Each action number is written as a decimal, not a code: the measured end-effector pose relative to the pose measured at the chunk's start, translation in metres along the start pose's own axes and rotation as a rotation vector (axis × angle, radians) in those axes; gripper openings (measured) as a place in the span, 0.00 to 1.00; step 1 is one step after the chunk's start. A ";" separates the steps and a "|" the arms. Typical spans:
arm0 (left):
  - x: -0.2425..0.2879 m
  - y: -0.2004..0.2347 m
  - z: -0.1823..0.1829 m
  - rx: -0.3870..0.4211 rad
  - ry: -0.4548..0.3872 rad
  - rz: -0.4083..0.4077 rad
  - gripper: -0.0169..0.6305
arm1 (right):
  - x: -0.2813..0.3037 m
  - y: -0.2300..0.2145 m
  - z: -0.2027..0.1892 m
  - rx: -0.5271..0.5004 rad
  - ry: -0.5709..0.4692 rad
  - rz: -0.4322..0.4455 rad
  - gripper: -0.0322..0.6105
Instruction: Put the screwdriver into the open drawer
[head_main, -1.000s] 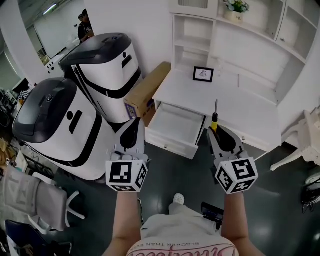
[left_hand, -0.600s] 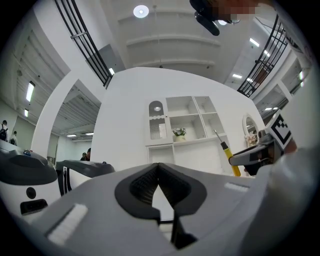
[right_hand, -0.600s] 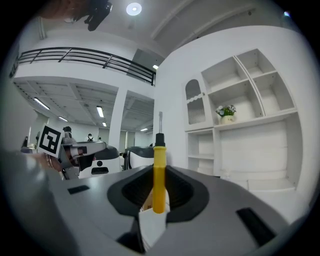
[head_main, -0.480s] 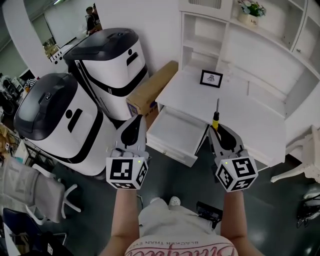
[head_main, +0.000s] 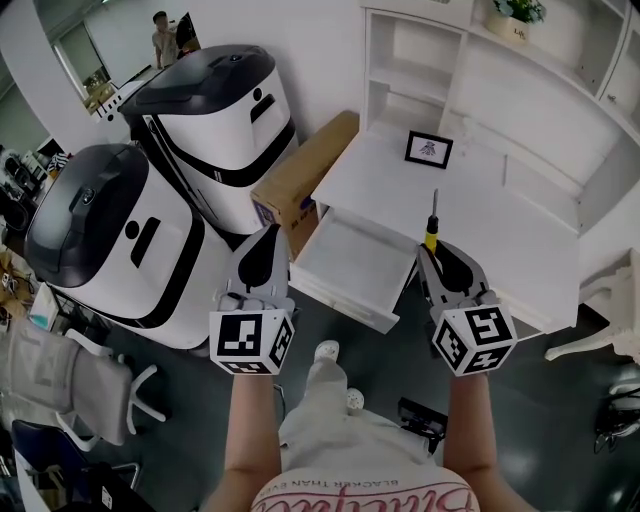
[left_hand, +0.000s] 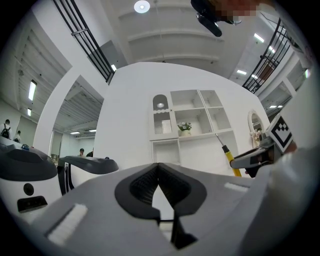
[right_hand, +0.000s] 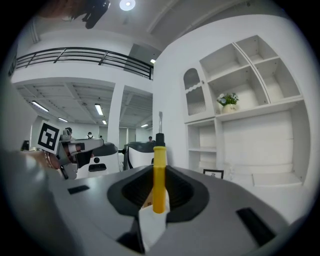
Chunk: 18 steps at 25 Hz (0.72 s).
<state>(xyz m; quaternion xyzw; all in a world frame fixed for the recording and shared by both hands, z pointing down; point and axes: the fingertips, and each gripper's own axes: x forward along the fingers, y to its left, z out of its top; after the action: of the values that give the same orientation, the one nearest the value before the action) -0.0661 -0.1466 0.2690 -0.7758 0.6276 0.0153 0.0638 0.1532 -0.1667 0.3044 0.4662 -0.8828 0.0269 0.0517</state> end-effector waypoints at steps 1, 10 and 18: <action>0.004 0.002 -0.002 -0.002 0.003 0.000 0.04 | 0.004 -0.001 -0.002 0.003 0.006 0.000 0.17; 0.042 0.028 -0.026 -0.011 0.034 0.001 0.04 | 0.056 -0.002 -0.028 0.013 0.096 0.017 0.17; 0.079 0.048 -0.056 -0.016 0.084 -0.021 0.04 | 0.103 0.006 -0.083 0.023 0.242 0.050 0.17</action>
<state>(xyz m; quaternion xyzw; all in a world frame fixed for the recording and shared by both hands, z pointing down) -0.0992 -0.2394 0.3121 -0.7829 0.6212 -0.0127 0.0314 0.0962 -0.2406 0.3985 0.4380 -0.8810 0.0945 0.1519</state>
